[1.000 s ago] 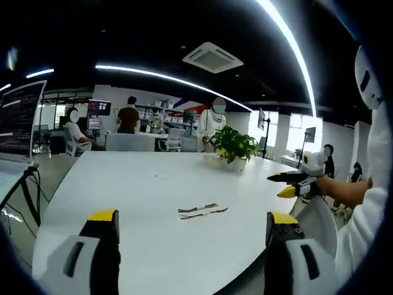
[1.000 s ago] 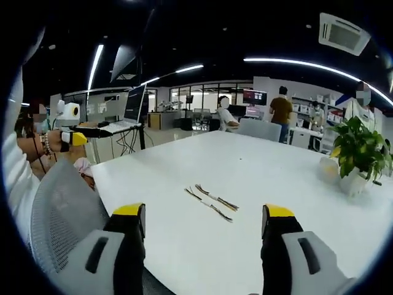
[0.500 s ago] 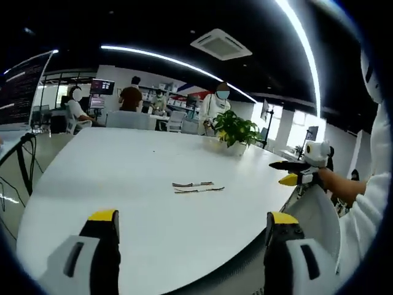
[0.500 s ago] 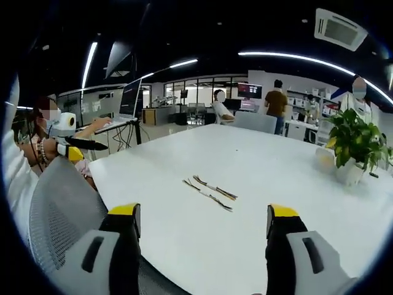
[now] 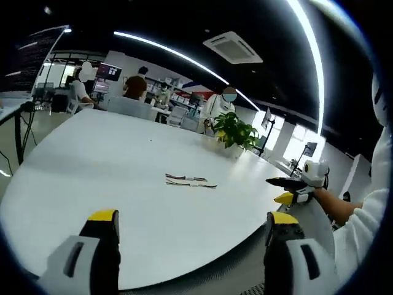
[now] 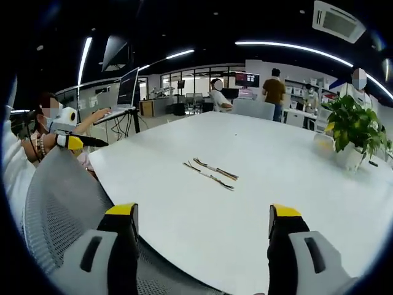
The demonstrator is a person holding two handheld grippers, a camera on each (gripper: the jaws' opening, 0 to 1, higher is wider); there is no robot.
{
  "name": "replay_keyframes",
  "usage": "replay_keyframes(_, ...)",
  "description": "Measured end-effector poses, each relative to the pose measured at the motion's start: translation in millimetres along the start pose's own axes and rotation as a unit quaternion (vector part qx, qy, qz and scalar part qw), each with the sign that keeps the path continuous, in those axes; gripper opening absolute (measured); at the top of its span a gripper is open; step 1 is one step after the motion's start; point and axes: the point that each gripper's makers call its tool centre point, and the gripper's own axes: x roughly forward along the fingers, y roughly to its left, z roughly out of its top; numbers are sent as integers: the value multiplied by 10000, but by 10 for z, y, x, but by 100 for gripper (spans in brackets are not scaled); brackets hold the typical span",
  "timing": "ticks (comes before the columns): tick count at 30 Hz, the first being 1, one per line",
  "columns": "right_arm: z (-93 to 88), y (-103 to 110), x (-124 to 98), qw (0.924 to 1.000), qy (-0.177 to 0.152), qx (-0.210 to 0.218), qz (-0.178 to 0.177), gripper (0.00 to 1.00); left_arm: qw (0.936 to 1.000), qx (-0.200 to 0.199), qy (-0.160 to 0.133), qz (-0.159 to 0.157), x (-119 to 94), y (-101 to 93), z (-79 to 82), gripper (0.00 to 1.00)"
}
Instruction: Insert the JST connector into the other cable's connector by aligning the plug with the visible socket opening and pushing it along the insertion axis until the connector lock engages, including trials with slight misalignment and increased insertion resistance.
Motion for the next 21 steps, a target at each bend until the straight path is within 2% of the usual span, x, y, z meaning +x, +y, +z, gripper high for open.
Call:
replay_keyframes(5, -41, 22, 11, 9998, 68, 169, 72, 87, 9999, -136, 94, -6, 32, 20, -54, 99)
replay_keyframes(10, -94, 17, 23, 9985, 140, 517, 105, 86, 9996, -241, 128, -45, 41, 28, -87, 99)
replay_keyframes(21, -114, 44, 22, 9970, 150, 751, 149, 83, 9992, -345, 143, -118, 40, 7, -104, 99)
